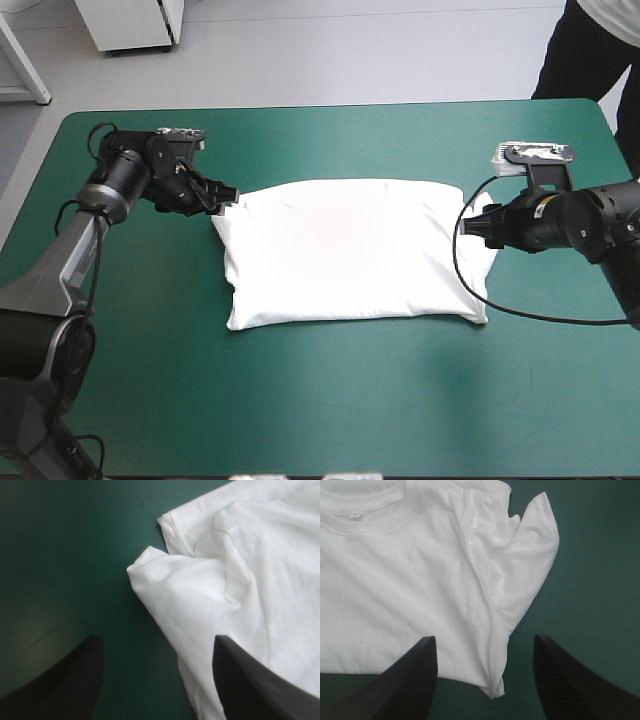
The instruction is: Fold the cloth
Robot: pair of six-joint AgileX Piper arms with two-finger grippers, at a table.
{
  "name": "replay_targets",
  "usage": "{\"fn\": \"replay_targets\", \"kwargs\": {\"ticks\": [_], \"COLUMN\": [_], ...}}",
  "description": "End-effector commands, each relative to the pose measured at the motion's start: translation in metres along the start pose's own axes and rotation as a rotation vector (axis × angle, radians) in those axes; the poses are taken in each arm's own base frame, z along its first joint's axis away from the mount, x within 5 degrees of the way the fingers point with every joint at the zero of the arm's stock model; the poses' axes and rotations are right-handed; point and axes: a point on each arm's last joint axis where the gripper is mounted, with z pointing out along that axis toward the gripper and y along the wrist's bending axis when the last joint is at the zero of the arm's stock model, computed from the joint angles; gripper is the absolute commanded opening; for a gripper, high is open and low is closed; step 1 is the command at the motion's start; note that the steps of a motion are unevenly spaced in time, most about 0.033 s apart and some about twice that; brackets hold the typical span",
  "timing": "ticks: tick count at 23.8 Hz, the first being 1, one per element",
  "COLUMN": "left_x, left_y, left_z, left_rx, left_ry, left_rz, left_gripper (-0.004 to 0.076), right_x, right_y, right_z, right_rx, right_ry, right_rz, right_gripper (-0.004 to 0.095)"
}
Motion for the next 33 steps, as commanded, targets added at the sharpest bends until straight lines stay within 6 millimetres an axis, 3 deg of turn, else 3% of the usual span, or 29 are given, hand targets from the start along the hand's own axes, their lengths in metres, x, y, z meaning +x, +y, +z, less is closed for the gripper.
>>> {"fn": "replay_targets", "kwargs": {"ticks": [1,4,10,12,15,20,24,29,33], "left_x": [-0.015,-0.018,-0.016,-0.017,-0.017,-0.021,-0.032,-0.039,-0.035], "left_y": [0.0,0.002,0.004,0.004,0.004,0.003,-0.003,-0.028,-0.064], "left_z": [0.0,0.031,0.074,0.077,0.077,0.059,0.025,-0.002,-0.01], "left_rx": [0.006,0.003,-0.001,-0.001,0.004,0.011,0.037,0.076,0.126], "left_ry": [-0.086,-0.064,-0.012,-0.015,-0.021,-0.068,-0.174,-0.27,-0.296], "left_rz": [-0.005,-0.01,-0.017,-0.018,-0.017,-0.022,-0.019,0.025,0.093], "left_gripper": [0.0455,0.0455,0.0447,0.0348,-0.0008,-0.001,-0.001,-0.001,-0.001], "right_x": [-0.008,-0.007,-0.004,-0.003,-0.003,-0.002,-0.001,0.0,0.001], "right_y": [0.001,0.0,-0.001,-0.001,-0.002,-0.002,-0.003,-0.003,-0.004], "right_z": [-0.018,-0.018,-0.018,-0.018,-0.018,-0.018,-0.018,-0.018,-0.018], "right_rx": [-0.005,-0.003,0.008,0.016,0.021,0.024,0.03,0.035,0.046], "right_ry": [-0.091,-0.075,-0.045,-0.039,-0.035,-0.025,-0.016,0.002,0.009], "right_rz": [-0.004,-0.004,-0.007,-0.011,-0.014,-0.014,-0.017,-0.018,-0.023], "right_gripper": [0.0521,0.0511,0.0509,0.0509,0.0509,0.0509,0.0509,0.0509,0.0509]}}
